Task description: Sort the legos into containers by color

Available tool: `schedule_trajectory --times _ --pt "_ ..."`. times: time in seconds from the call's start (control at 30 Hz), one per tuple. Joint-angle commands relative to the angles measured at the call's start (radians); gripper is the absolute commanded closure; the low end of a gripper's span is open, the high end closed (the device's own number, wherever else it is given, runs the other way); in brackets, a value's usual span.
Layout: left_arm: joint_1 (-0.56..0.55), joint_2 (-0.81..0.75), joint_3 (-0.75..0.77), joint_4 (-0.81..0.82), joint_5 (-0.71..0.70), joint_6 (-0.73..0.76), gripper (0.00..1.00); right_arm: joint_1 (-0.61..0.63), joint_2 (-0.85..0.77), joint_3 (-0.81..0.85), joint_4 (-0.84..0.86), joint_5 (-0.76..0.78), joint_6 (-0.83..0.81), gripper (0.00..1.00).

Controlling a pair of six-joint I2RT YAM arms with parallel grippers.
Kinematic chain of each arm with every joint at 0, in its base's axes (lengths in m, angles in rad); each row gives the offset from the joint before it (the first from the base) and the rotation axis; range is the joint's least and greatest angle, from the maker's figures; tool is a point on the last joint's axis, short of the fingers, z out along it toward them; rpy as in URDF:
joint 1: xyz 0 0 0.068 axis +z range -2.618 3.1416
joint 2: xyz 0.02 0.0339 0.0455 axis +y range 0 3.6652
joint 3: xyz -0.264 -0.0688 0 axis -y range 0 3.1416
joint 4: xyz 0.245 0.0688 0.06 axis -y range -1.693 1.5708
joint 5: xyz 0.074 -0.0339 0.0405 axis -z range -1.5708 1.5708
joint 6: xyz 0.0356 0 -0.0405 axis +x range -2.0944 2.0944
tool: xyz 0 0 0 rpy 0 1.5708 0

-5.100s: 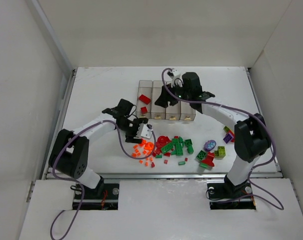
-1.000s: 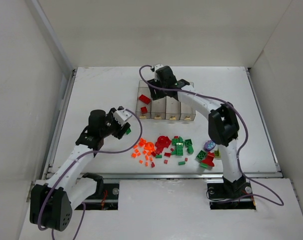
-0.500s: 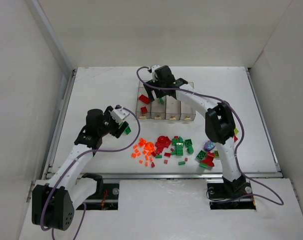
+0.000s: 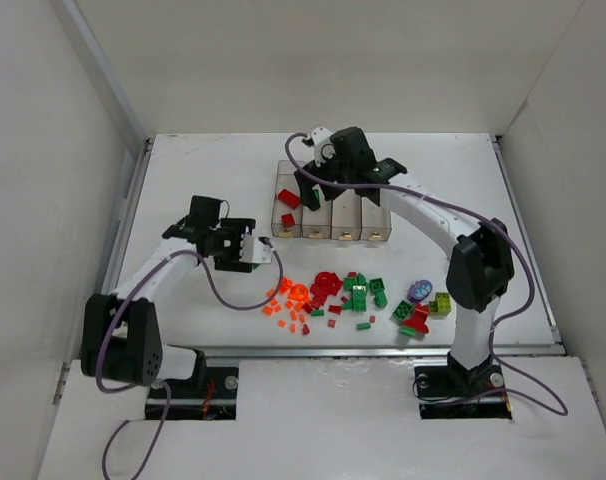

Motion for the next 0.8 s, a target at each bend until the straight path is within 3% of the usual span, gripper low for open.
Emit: schedule_trajectory --times 0.0,0.2,0.4,0.53,0.67,0.77 --pt "0.025 0.096 0.118 -0.226 0.057 0.404 0.30 0.011 -0.025 -0.037 0.033 -0.109 -0.049 0.01" --pt "0.054 0.292 0.290 -0.420 0.008 0.664 0.28 0.011 -0.016 -0.026 0.033 -0.163 -0.096 0.01" --pt "0.033 0.392 0.341 -0.465 0.008 0.683 0.28 -0.015 0.019 0.022 0.024 -0.197 -0.105 0.01" --pt "-0.003 0.418 0.353 -0.442 0.049 0.643 0.34 -0.035 0.019 0.022 0.024 -0.215 -0.105 0.01" --pt "-0.012 0.418 0.326 -0.393 0.071 0.587 0.49 -0.044 0.019 0.012 0.024 -0.215 -0.105 0.01" --pt "-0.012 0.404 0.287 -0.393 0.082 0.576 0.65 -0.044 0.001 0.003 0.024 -0.215 -0.105 0.01"
